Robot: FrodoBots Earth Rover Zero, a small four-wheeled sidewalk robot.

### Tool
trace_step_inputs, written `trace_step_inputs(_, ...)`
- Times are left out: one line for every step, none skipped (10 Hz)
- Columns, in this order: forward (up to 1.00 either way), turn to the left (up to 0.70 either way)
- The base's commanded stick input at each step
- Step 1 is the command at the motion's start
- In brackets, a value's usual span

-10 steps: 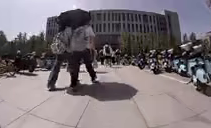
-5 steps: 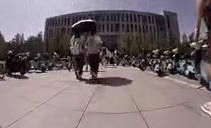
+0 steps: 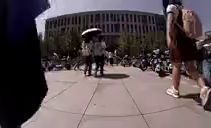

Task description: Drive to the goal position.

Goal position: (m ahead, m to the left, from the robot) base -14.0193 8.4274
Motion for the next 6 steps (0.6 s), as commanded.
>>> trace_step_inputs(0.0,-1.0)
trace_step_inputs(0.0,-1.0)
trace_step_inputs(0.0,-1.0)
trace_step_inputs(0.0,-1.0)
trace_step_inputs(0.0,-1.0)
trace_step_inputs(0.0,-1.0)
